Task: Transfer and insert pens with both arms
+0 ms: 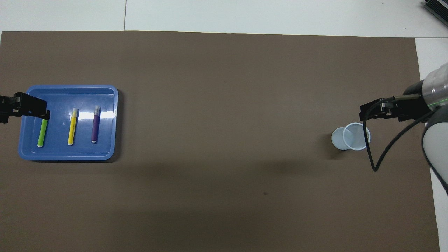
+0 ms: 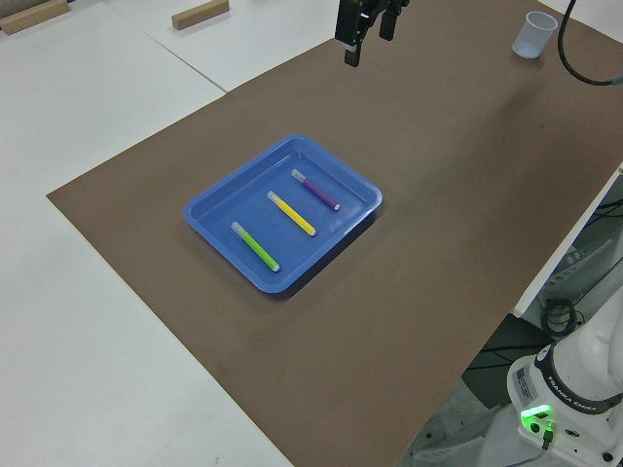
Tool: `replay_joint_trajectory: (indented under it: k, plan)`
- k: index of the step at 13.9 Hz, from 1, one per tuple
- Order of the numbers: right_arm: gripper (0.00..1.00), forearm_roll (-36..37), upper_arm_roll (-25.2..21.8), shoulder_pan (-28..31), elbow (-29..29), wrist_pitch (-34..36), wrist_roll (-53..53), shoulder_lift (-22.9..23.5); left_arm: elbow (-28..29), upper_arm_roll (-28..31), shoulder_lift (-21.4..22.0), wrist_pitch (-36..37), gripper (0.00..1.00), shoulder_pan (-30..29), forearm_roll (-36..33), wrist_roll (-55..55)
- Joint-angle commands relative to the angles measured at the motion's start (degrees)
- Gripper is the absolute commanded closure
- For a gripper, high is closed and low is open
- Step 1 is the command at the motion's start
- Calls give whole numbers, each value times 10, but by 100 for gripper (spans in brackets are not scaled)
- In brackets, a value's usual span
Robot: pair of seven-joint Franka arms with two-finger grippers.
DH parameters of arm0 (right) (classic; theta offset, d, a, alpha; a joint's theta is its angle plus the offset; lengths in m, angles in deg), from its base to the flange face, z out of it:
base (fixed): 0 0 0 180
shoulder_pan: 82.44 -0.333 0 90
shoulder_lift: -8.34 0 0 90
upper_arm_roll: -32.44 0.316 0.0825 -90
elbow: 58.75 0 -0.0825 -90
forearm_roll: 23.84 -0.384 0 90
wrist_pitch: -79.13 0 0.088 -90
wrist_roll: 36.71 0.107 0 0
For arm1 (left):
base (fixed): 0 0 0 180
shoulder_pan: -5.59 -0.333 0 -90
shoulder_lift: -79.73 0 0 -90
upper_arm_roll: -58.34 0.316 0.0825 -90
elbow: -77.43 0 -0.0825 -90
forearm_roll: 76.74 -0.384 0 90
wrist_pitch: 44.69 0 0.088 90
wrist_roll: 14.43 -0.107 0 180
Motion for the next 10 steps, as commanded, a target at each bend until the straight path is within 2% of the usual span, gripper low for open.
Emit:
replay_joint_trajectory:
  k: [1, 5, 10]
  plan:
    - [0, -1, 4, 5, 3, 3, 9, -7, 18, -2, 16, -1, 0, -7, 8, 4]
    - [0, -1, 4, 5, 4, 3, 9, -7, 53, 1, 31, -30, 0, -23, 8, 4]
    - [0, -1, 4, 5, 4, 3, 9, -7, 167, 1, 75, -118, 0, -23, 8, 4]
